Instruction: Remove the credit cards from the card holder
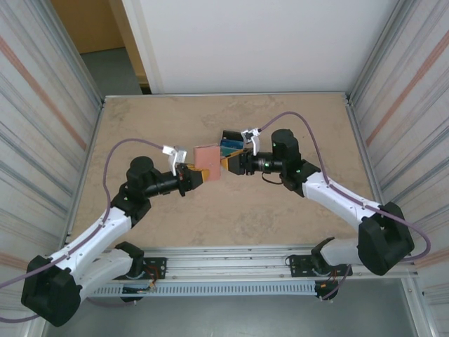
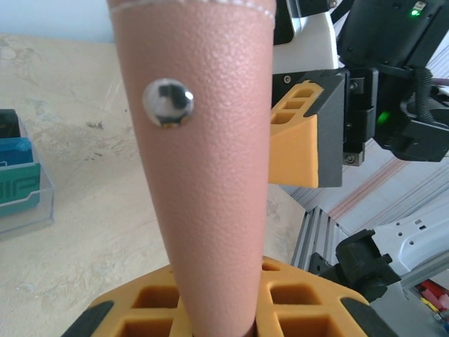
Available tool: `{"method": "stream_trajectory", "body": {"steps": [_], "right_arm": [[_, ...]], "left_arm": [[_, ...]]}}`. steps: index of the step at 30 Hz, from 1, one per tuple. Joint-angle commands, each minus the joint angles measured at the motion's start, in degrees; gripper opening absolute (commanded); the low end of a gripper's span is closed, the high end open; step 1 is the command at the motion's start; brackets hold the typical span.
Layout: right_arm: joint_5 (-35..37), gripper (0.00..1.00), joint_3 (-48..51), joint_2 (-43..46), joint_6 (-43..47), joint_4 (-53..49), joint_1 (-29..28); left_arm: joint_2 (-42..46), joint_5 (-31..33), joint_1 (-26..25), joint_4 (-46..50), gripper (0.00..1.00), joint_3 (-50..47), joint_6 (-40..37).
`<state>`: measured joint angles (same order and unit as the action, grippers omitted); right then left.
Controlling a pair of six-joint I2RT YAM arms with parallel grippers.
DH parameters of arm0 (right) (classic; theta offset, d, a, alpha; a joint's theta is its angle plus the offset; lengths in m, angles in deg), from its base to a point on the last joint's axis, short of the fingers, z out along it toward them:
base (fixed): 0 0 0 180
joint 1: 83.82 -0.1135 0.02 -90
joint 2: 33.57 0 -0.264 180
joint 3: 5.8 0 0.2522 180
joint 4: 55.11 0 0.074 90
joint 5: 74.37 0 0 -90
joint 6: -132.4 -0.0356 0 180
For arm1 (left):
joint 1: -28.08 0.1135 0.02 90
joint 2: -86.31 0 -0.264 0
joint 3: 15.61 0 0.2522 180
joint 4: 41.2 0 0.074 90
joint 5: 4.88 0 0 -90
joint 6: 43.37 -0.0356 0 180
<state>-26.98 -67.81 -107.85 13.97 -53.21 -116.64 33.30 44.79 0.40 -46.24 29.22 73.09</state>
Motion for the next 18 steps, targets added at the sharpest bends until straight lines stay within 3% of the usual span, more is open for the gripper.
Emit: {"method": "stream_trajectory", "body": {"steps": [1,18], "right_arm": [[-3.23,0.42,0.53,2.03,-0.93,3.16,0.21],[-7.75,0.36,-0.94,-2.03,-1.9,6.85,-2.2]], "left_arm": [[1.47,-2.61,0.36,-4.58,0.0,1.16,1.3],[0.73,-4.57,0.37,-10.63,0.0,0.13,4.79]]}}
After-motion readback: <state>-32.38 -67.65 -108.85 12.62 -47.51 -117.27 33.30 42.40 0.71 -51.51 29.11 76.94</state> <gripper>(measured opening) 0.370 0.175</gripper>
